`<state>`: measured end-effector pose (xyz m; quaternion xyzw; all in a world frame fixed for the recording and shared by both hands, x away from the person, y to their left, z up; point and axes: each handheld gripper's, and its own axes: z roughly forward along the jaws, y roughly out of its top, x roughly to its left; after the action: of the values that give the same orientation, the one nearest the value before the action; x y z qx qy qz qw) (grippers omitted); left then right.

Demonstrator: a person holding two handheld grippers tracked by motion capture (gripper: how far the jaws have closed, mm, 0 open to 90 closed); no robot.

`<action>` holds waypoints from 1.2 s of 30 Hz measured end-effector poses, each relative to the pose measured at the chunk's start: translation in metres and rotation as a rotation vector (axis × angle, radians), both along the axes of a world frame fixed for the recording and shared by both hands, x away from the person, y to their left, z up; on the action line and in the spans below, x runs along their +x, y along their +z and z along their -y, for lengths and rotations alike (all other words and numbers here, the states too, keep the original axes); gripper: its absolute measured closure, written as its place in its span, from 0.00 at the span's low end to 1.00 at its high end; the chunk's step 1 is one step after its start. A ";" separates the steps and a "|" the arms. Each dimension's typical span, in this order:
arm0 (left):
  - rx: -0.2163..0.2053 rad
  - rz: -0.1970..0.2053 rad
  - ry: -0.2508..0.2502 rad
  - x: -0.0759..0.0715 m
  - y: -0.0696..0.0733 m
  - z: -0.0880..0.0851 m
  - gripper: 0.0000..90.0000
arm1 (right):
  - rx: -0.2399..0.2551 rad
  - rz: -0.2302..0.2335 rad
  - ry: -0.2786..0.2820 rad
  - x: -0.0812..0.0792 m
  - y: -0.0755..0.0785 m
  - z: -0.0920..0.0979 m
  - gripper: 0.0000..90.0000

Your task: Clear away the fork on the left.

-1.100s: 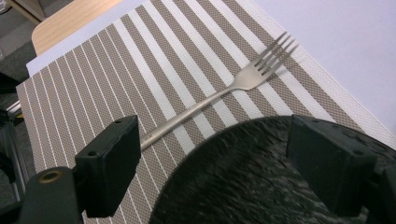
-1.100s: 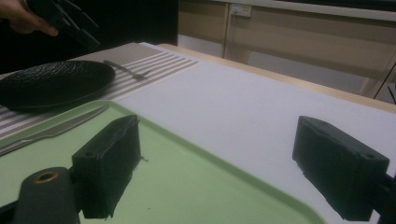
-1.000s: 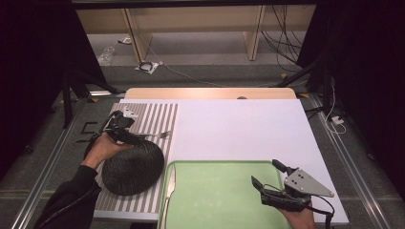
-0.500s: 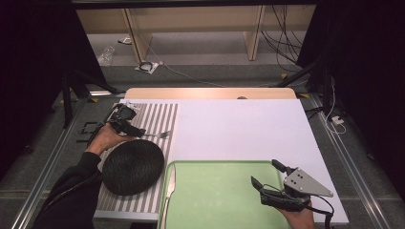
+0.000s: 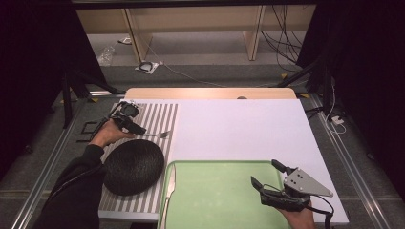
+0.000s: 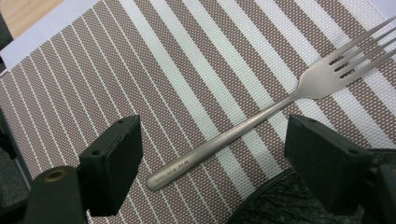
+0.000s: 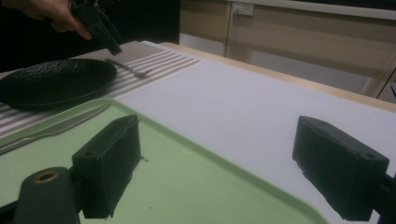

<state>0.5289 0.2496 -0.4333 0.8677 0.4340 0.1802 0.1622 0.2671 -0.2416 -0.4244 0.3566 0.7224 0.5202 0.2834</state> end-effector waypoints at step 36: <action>0.116 -0.150 -0.156 0.021 -0.020 0.017 0.47 | -0.004 -0.001 0.006 0.000 0.000 0.000 0.18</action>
<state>0.5501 0.2323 -0.4536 0.9177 0.3651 0.1262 0.0924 0.2671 -0.2418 -0.4244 0.3540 0.7247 0.5195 0.2822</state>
